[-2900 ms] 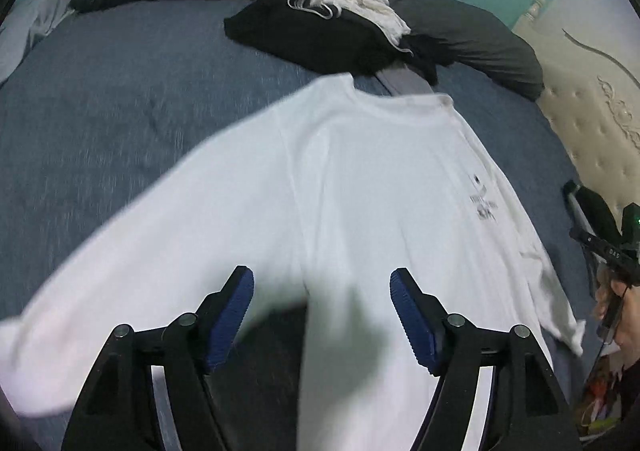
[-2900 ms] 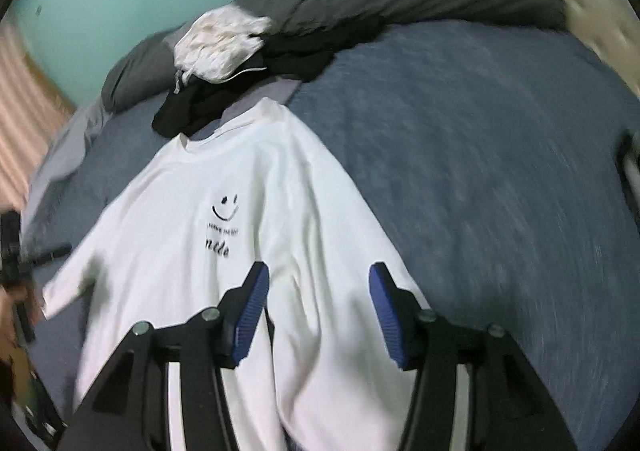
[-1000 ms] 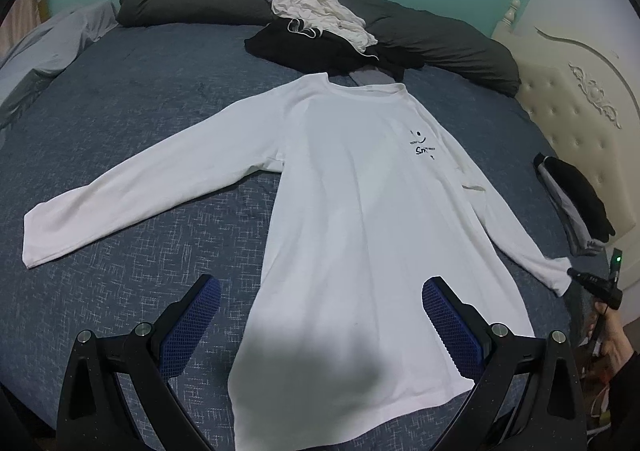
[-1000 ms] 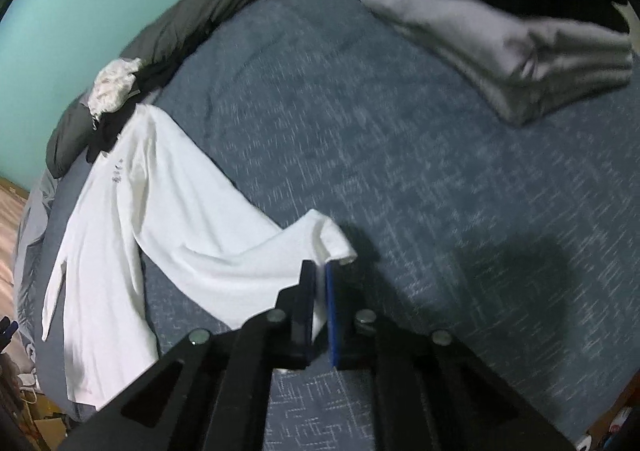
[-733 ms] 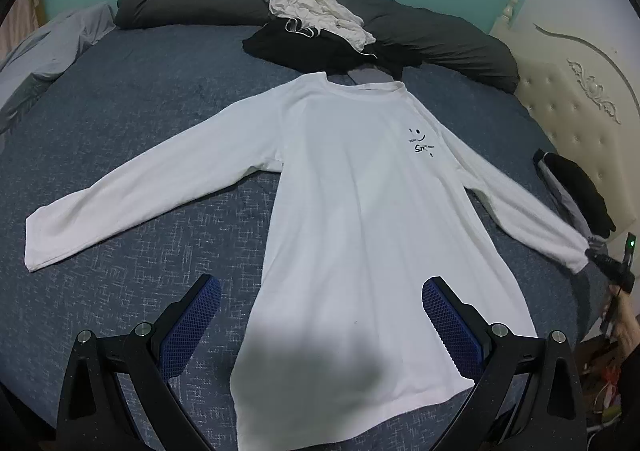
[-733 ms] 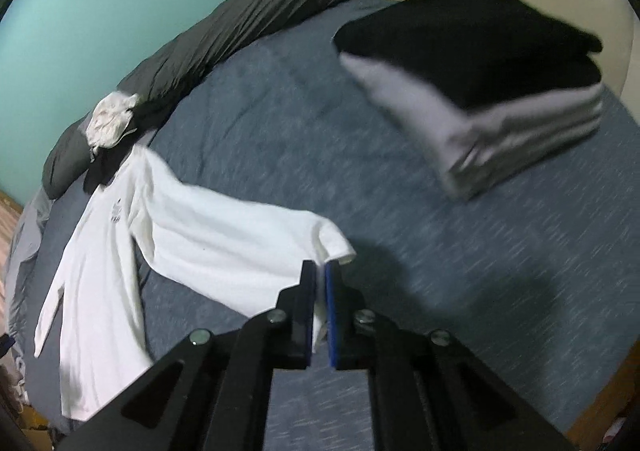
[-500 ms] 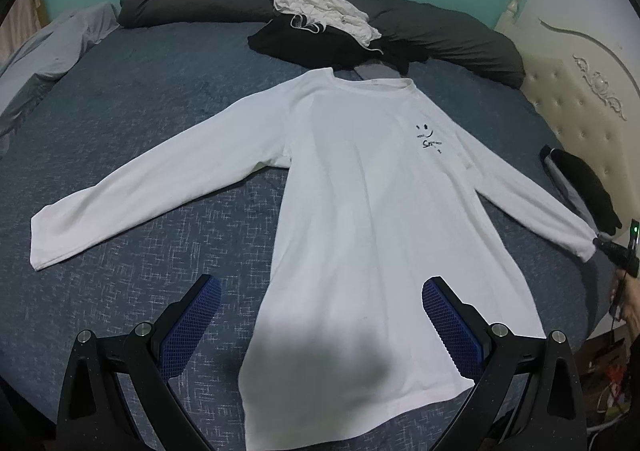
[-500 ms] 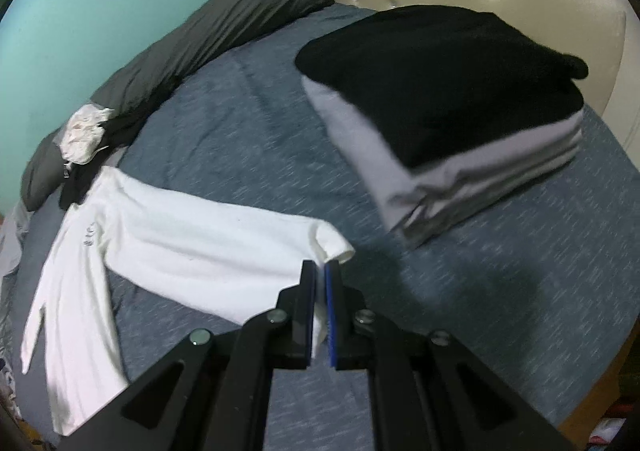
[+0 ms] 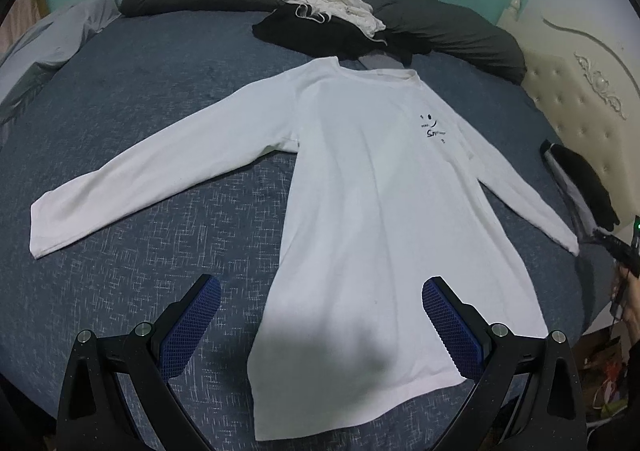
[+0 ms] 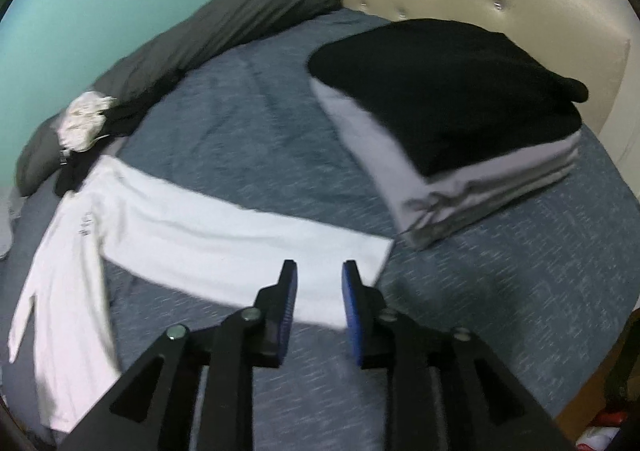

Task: Fold clothes

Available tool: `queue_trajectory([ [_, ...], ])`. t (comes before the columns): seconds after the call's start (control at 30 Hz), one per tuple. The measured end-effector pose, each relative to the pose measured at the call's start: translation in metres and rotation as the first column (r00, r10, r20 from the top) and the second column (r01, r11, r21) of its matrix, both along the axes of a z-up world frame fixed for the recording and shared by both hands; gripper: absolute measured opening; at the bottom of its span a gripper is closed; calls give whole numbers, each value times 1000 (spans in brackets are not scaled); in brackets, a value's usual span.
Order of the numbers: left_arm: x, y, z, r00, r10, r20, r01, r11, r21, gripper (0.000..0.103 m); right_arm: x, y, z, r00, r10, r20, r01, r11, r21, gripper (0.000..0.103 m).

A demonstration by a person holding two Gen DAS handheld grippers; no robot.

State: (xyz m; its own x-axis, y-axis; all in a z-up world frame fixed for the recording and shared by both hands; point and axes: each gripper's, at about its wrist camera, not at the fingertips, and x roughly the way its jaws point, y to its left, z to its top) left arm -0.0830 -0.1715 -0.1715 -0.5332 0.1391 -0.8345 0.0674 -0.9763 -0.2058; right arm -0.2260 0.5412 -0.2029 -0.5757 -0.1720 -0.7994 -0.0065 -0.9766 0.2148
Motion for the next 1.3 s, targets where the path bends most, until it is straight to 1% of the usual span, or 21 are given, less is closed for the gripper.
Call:
queue_trajectory([
  [0.07, 5, -2, 1, 1000, 4, -3, -4, 1000, -1, 103, 7, -17, 5, 999, 36, -1, -36, 998, -47, 33],
  [0.13, 11, -4, 1, 1000, 5, -8, -5, 1000, 8, 103, 13, -36, 10, 997, 75, -3, -75, 993, -89, 33],
  [0.27, 22, -8, -3, 1000, -2, -9, 2, 1000, 24, 103, 25, -85, 14, 983, 185, 5, -183, 974, -138, 35],
  [0.37, 30, -9, -11, 1000, -14, 3, 14, 1000, 24, 103, 43, -121, 11, 960, 278, 37, -268, 948, -173, 40],
  [0.5, 40, -13, -18, 1000, -13, 9, 13, 999, 39, 103, 61, -161, 3, 923, 378, 72, -364, 918, -161, 40],
  [0.6, 46, -14, -20, 1000, -10, 2, 10, 999, 38, 103, 72, -183, -3, 905, 416, 87, -400, 903, -157, 40],
  [0.73, 51, -12, -25, 1000, -9, -5, 9, 999, 32, 103, 81, -208, -8, 889, 448, 93, -430, 888, -165, 40],
  [0.9, 56, -14, -37, 1000, -18, 6, 18, 999, 39, 103, 93, -231, -14, 861, 495, 115, -476, 865, -159, 40],
  [1.1, 60, -16, -52, 1000, -6, 23, 6, 999, 32, 103, 105, -240, -25, 840, 523, 144, -505, 851, -145, 40],
  [1.3, 67, -14, -56, 1000, -17, 8, 17, 1000, 10, 103, 112, -242, -24, 834, 531, 148, -514, 846, -141, 41],
])
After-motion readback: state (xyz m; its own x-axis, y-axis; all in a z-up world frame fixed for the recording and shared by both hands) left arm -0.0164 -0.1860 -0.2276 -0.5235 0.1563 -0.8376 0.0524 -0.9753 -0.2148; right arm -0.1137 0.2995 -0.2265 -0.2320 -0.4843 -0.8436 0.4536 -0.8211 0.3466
